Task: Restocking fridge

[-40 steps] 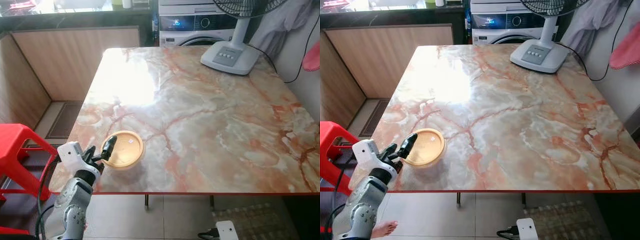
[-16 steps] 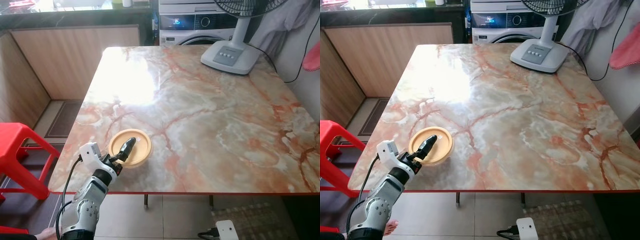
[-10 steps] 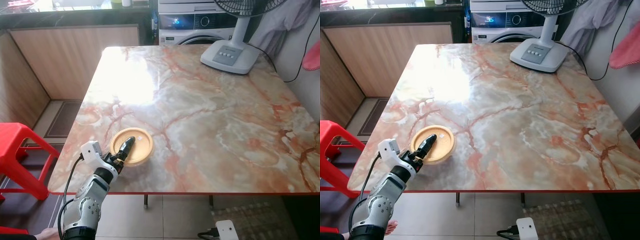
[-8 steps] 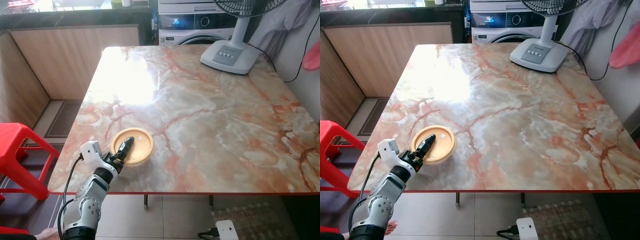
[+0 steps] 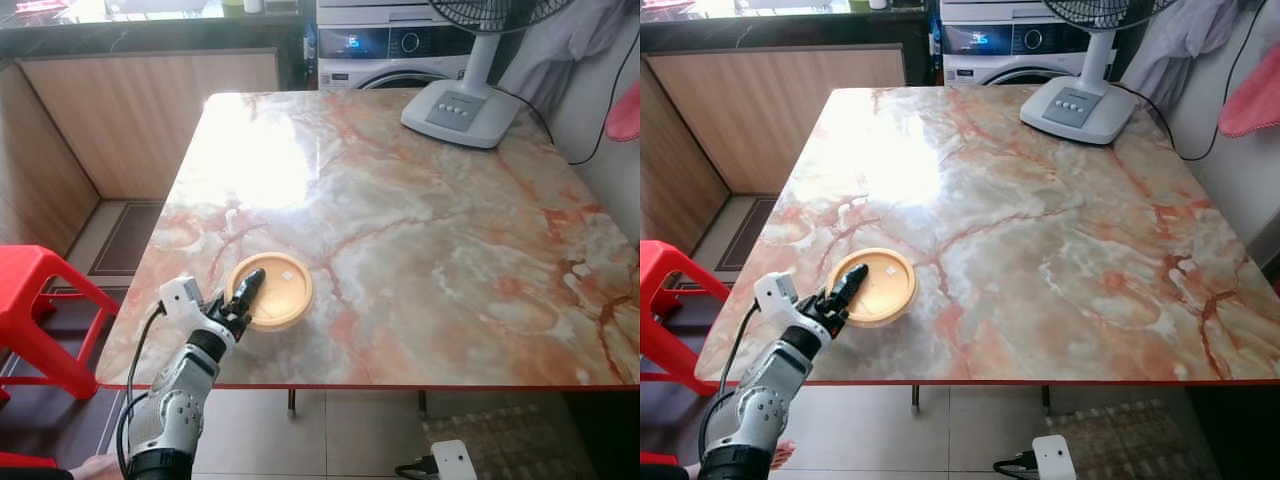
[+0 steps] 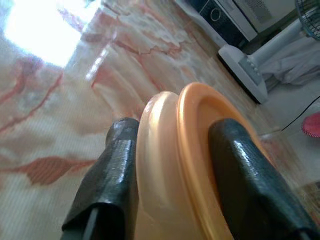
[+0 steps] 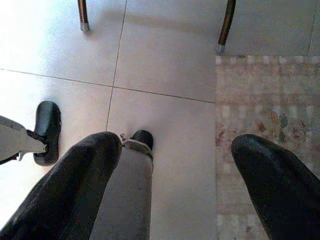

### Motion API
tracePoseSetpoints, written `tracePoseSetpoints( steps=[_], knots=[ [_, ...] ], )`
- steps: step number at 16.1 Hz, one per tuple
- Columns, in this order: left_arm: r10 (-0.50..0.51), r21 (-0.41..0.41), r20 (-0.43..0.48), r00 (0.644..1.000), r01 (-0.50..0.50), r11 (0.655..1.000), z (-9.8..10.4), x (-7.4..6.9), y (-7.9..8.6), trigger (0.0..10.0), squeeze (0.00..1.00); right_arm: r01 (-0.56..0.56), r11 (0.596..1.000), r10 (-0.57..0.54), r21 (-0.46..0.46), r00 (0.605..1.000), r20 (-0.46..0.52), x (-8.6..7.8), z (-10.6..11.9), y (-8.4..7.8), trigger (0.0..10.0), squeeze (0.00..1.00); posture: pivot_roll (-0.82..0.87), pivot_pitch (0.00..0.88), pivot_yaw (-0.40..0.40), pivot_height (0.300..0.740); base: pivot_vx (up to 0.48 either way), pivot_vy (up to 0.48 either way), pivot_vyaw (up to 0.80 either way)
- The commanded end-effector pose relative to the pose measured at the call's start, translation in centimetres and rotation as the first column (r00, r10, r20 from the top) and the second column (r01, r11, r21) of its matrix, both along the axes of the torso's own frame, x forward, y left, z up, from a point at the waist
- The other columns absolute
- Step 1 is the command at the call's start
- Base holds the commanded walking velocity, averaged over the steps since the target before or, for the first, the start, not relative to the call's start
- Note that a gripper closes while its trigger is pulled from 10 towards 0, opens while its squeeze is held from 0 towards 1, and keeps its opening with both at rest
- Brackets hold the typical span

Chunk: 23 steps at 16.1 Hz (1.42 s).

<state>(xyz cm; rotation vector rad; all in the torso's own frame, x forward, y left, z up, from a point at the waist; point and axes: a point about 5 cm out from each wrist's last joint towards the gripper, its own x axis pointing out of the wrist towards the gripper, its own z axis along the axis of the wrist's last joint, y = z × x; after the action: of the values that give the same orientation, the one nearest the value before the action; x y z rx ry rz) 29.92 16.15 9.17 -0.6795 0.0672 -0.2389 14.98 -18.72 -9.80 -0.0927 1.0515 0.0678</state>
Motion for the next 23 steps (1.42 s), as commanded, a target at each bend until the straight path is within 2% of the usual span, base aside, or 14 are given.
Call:
tracePoseSetpoints(
  steps=[1,8,15,16,17,18,19,23],
  knots=[
    [-0.009,0.02,-0.02,1.0,0.009,1.0,-0.5,-0.1,-0.1,0.0,0.0,-0.009,1.0,0.009,-0.001,1.0,-0.013,-0.4,-0.2,0.0,10.0,0.0,0.05,0.07,0.006,0.74,0.0,0.0,0.0],
    [0.02,-0.031,0.046,0.999,-0.018,0.999,1.0,0.1,-0.4,0.0,0.0,-0.012,1.0,0.012,-0.002,1.0,-0.013,-0.4,-0.2,0.0,10.0,0.0,0.05,0.07,0.006,0.74,0.0,0.0,0.0],
    [0.059,-0.105,0.202,0.978,-0.038,0.994,6.0,-0.8,-0.9,0.0,0.0,-0.019,1.0,0.019,-0.001,1.0,-0.016,-0.5,-0.2,0.0,10.0,0.0,0.05,0.068,0.009,0.74,0.0,0.0,0.0],
    [0.075,-0.111,0.205,0.976,-0.053,0.992,6.3,-1.1,-0.8,8.0,0.0,-0.018,1.0,0.018,0.0,1.0,-0.017,-0.6,-0.2,0.0,10.0,0.0,0.05,0.066,0.011,0.74,0.0,0.0,0.0],
    [0.082,-0.112,0.206,0.975,-0.06,0.992,6.4,-1.3,-0.8,8.0,0.0,-0.018,1.0,0.018,0.0,1.0,-0.017,-0.6,-0.2,0.0,10.0,0.0,0.05,0.065,0.011,0.74,0.0,0.0,0.0],
    [0.107,-0.075,0.193,0.975,-0.094,0.993,6.1,-1.9,-0.5,10.0,0.0,-0.016,1.0,0.016,0.0,1.0,-0.02,-0.7,-0.3,-0.1,10.0,0.0,0.05,0.055,0.013,0.74,0.0,0.0,0.0],
    [0.122,-0.038,0.169,0.978,-0.117,0.992,5.7,-2.3,-0.2,10.0,0.0,-0.01,1.0,0.01,0.002,1.0,-0.022,-0.8,-0.3,-0.1,10.0,0.0,0.05,0.049,0.016,0.74,0.0,0.0,0.0],
    [0.137,0.034,0.154,0.978,-0.144,0.989,6.0,-2.7,0.4,10.0,0.0,0.011,1.0,-0.011,0.014,1.0,-0.018,-1.0,-0.4,0.1,10.0,0.0,0.07,0.02,0.041,0.74,0.0,0.0,0.0]
  ],
)
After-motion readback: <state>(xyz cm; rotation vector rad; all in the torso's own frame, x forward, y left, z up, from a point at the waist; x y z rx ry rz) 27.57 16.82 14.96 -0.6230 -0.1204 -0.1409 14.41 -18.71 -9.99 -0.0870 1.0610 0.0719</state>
